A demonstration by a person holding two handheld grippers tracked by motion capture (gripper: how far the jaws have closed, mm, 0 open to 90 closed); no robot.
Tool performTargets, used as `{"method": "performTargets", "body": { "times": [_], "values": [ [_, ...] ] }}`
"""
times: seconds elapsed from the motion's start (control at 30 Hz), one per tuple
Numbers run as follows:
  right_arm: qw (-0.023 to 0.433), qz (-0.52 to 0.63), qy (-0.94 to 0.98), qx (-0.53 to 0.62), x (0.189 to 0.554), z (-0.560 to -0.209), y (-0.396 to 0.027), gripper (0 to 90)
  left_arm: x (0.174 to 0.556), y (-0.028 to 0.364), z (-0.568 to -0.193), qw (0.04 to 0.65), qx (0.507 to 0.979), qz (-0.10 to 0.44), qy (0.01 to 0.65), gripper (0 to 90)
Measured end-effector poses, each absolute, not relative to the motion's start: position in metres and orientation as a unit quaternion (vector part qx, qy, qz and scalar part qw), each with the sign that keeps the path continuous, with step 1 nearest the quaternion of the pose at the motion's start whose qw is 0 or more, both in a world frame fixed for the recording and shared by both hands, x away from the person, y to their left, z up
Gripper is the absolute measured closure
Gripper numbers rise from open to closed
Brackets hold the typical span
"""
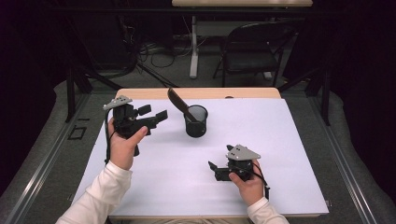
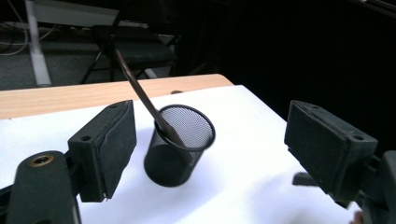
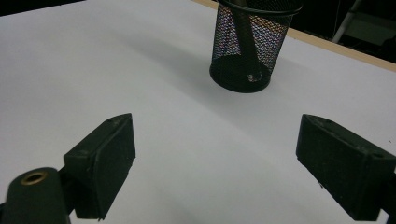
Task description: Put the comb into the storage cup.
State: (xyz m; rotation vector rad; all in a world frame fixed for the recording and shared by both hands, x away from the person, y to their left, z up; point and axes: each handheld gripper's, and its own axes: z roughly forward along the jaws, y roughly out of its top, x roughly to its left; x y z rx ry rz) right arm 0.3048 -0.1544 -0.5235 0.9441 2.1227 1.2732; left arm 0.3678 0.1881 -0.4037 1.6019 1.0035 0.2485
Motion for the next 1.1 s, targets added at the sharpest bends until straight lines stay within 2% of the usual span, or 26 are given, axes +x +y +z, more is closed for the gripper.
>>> {"method": "performTargets", "body": {
  "times": [0.43, 1.1],
  "values": [
    [0.244, 0.466, 0.777, 0.345, 0.305, -0.524, -0.154, 11.7, 0.343, 0.200, -0.420, 0.576, 0.700, 0.095, 0.411, 16.0],
    [0.244, 0.467, 0.776, 0.347, 0.305, -0.524, -0.154, 11.6, 0.304, 0.206, -0.464, 0.553, 0.738, 0.135, 0.361, 16.2]
  ]
}}
